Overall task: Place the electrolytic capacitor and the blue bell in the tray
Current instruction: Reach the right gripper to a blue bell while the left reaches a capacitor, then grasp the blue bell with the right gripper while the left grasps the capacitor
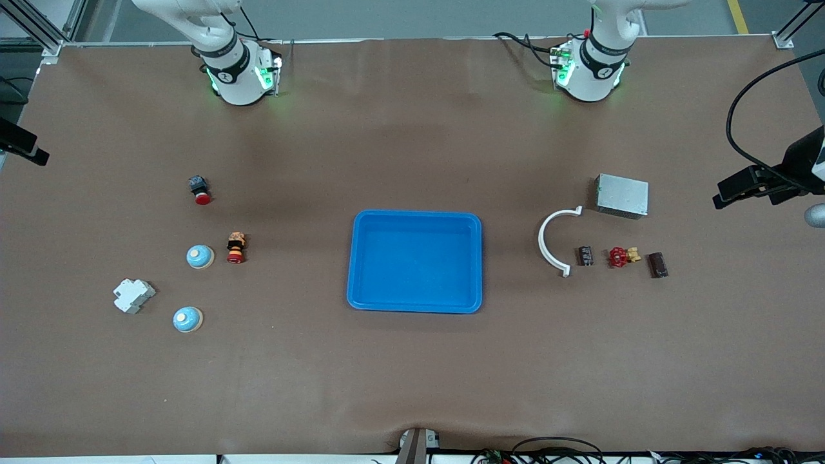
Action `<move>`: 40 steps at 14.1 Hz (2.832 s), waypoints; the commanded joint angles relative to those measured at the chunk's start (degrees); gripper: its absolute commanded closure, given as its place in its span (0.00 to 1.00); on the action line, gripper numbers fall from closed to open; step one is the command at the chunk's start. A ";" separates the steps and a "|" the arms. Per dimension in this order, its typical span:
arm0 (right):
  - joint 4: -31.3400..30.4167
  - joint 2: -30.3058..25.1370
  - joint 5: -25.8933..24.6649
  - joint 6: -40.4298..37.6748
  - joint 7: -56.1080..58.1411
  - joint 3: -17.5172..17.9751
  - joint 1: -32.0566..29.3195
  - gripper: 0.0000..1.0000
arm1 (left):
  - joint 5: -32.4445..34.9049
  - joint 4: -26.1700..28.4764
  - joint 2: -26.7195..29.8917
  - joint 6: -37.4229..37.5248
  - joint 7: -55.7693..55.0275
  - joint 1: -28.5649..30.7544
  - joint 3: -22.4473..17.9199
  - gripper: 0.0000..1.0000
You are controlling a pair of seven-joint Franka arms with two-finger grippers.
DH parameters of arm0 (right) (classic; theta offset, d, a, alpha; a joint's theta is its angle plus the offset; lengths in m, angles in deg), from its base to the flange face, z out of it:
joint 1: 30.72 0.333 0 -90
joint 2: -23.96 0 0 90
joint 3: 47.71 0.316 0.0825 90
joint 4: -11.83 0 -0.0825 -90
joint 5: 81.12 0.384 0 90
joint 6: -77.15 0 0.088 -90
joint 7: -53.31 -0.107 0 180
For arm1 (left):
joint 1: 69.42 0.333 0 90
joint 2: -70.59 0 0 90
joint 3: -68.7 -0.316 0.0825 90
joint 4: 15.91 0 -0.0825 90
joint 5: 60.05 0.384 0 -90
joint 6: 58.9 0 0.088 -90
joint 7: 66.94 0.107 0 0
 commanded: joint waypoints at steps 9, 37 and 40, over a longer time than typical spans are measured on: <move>-6.52 2.52 -0.37 9.96 -1.09 0.88 -0.68 0.00 | 0.39 -0.73 -8.79 -3.01 0.82 2.83 0.06 0.00; -9.19 34.86 4.10 51.57 -4.70 1.24 2.04 0.00 | 4.35 25.03 -18.64 -38.96 -0.06 5.74 0.14 0.00; -7.07 37.94 5.60 51.65 -4.70 1.24 2.22 0.00 | 4.35 24.68 -20.57 -39.13 -0.06 6.70 0.23 0.00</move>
